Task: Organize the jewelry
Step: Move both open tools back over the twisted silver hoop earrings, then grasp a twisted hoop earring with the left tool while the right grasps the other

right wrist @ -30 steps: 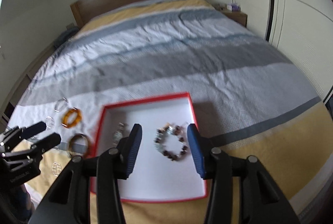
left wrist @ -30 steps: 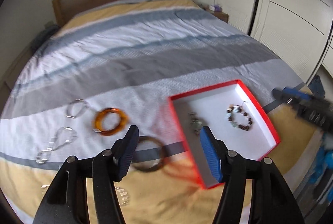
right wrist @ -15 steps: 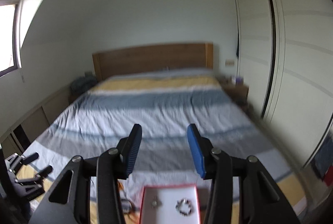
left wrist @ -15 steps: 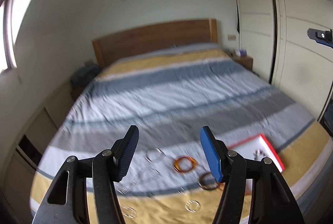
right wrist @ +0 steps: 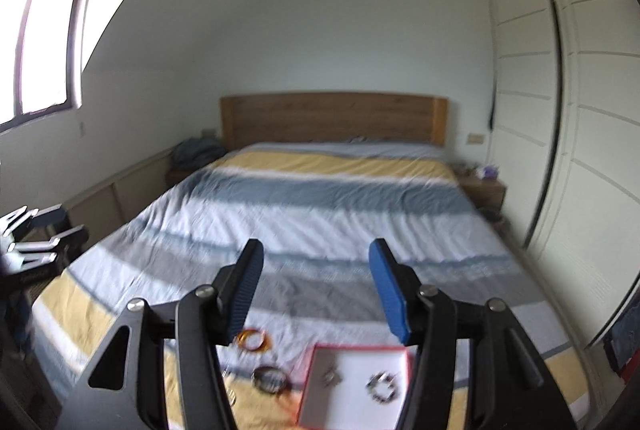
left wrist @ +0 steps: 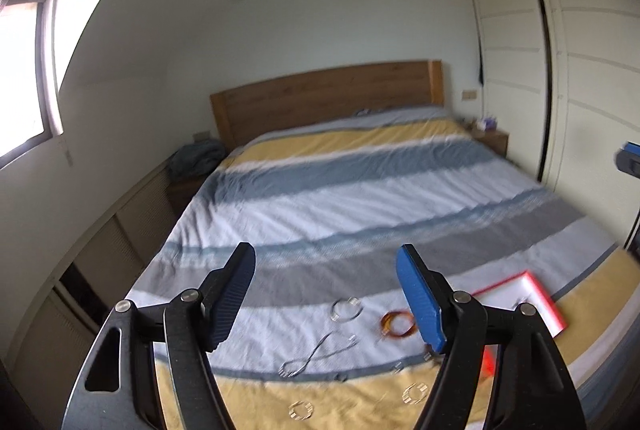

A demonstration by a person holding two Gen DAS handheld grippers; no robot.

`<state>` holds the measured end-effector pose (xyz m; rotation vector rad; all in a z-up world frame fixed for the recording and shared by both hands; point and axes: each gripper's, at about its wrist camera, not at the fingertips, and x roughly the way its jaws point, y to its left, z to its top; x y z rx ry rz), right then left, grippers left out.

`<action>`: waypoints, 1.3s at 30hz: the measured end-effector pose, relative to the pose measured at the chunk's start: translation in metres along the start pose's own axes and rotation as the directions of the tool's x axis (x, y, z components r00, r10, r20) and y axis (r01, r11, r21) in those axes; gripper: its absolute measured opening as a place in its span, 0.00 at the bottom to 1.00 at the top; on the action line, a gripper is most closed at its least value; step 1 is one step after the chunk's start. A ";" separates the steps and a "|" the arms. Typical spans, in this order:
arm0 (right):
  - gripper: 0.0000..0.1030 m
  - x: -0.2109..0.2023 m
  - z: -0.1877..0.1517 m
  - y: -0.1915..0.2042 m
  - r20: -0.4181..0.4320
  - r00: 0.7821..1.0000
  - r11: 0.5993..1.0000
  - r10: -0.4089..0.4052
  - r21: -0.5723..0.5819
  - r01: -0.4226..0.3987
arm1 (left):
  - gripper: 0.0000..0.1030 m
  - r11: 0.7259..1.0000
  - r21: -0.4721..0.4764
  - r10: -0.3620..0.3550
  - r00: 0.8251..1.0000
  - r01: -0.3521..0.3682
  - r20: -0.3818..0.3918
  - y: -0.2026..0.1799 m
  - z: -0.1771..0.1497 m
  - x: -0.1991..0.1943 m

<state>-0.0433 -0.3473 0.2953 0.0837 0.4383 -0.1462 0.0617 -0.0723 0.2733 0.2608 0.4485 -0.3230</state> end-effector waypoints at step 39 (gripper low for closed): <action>0.51 0.233 -0.301 0.133 -0.612 0.746 0.960 0.262 0.084 -0.268 | 0.81 0.978 -0.187 -0.028 0.839 -0.088 -0.543 0.068 -0.305 0.204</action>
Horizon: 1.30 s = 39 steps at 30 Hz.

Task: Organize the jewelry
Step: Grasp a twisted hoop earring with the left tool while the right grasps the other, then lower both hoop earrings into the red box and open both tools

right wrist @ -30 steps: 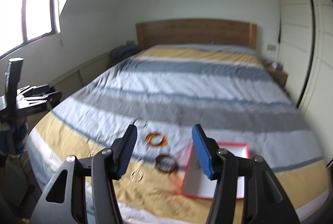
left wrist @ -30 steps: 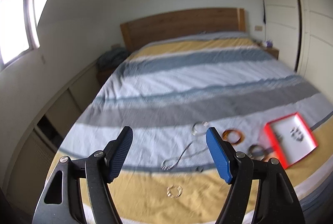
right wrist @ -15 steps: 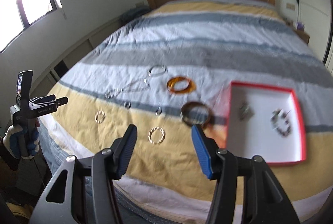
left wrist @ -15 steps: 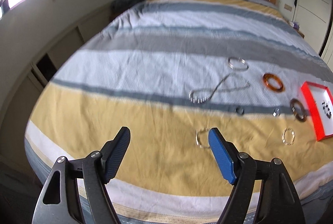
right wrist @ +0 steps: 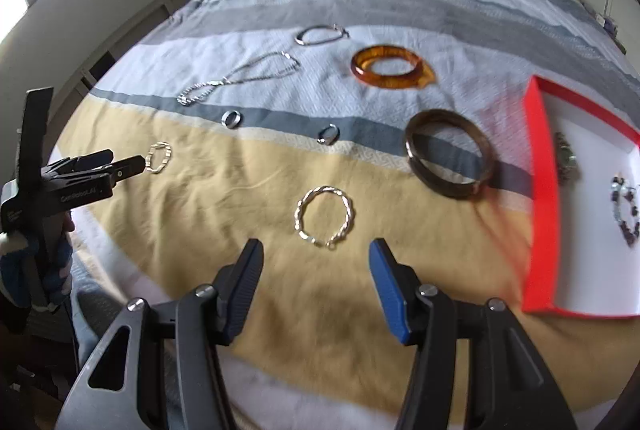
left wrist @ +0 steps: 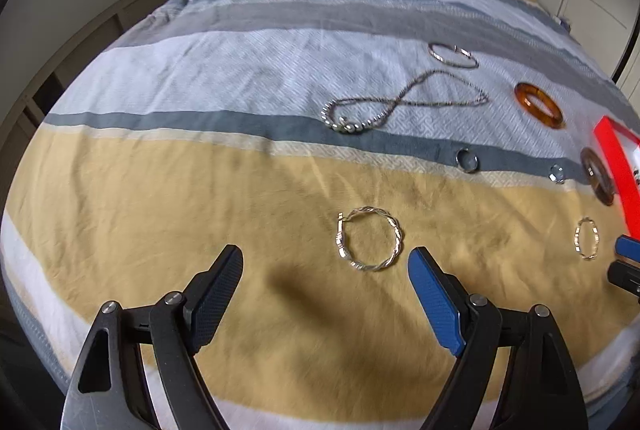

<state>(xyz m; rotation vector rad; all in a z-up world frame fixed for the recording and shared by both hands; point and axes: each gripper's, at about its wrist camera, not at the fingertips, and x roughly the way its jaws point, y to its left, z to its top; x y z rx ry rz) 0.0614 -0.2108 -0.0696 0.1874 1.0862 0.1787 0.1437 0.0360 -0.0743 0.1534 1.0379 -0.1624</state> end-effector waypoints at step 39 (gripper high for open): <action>0.36 -0.098 -0.008 -0.115 0.163 0.975 0.984 -0.148 0.125 0.129 | 0.37 0.960 0.226 -0.186 0.979 0.162 0.086 -0.154 0.033 -0.066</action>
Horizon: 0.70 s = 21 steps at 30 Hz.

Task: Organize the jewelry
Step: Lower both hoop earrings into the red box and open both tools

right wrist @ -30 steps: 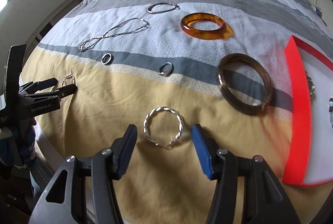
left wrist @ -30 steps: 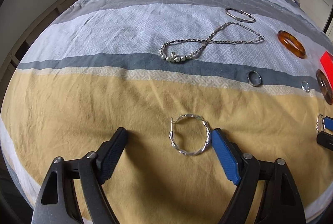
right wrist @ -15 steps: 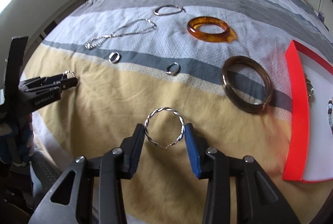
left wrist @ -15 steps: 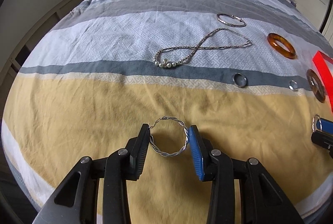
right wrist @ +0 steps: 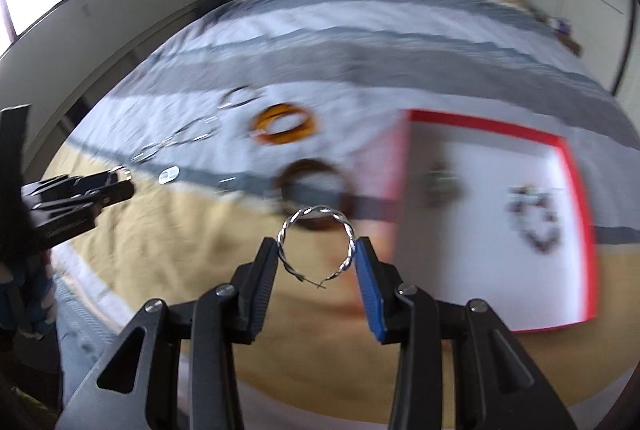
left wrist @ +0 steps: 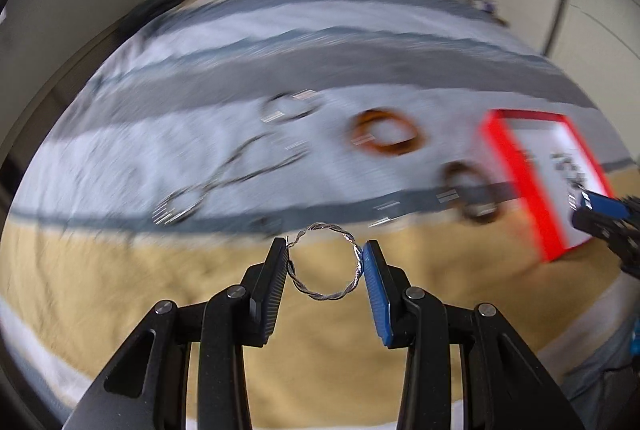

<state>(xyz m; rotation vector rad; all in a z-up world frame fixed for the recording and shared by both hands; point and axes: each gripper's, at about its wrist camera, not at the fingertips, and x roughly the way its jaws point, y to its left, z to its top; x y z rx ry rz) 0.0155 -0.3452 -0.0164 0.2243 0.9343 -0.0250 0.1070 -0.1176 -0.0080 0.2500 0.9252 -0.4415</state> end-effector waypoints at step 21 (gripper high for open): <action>0.36 0.042 -0.022 -0.128 -0.215 0.972 0.995 -0.094 -0.049 0.086 | 0.37 0.896 0.394 -0.164 0.978 0.204 -0.131 -0.238 0.032 0.092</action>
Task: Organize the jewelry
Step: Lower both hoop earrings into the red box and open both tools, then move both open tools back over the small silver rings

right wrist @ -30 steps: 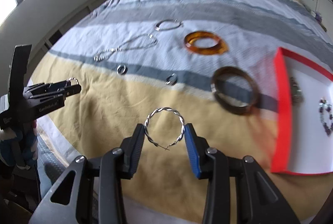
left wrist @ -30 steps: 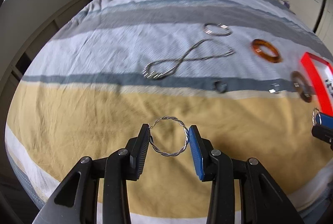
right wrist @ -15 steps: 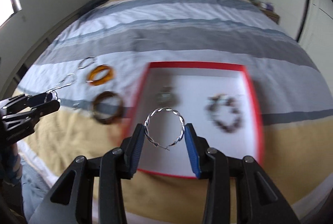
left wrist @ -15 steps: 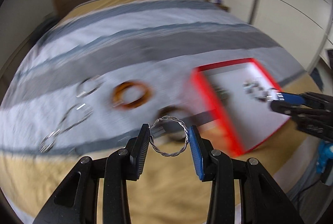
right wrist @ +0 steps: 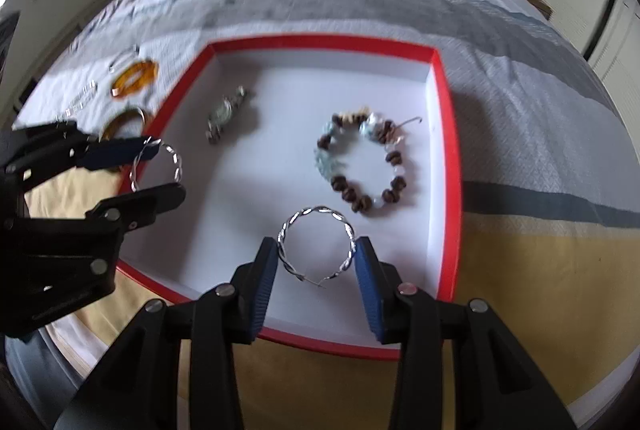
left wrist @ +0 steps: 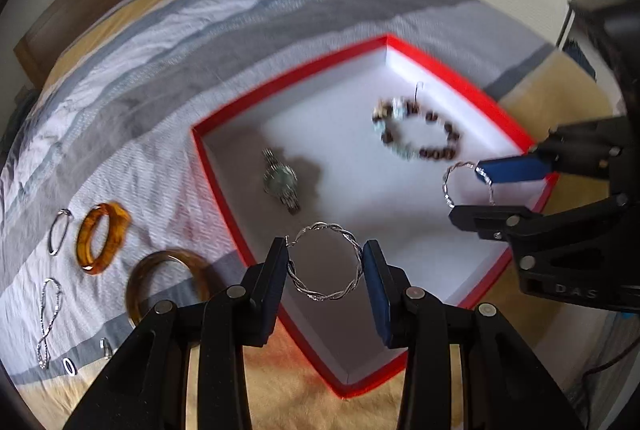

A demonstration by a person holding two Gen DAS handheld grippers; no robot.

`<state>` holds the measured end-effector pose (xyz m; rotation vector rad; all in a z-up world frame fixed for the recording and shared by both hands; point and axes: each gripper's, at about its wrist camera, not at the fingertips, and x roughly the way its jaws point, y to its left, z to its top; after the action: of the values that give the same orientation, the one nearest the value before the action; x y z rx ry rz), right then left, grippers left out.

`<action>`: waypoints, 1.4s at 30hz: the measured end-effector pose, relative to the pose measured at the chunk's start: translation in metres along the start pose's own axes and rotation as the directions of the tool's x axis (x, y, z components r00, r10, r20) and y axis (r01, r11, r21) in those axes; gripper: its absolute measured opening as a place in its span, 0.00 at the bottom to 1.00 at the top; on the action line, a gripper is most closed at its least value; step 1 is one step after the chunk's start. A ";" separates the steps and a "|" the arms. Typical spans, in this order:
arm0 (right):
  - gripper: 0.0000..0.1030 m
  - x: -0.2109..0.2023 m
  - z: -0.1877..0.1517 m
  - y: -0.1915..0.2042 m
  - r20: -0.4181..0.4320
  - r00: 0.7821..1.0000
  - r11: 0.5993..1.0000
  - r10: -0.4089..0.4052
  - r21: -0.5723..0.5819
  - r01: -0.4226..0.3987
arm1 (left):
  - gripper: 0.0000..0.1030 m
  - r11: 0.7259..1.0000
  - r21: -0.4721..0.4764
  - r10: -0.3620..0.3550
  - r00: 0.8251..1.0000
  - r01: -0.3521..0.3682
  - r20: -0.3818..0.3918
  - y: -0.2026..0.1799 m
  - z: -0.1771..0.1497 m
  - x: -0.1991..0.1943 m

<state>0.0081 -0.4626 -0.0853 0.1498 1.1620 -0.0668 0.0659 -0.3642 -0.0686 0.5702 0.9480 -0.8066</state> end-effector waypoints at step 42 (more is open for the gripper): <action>0.37 -0.206 -0.037 0.104 0.337 0.941 0.998 0.030 -0.069 -0.007 | 0.64 0.927 -0.297 0.280 0.949 -0.229 0.145 0.122 -0.134 -0.223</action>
<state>-0.0933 -0.3592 0.0980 0.0852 0.8177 -0.0348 0.0243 -0.1175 0.0728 0.3569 0.7781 -0.4712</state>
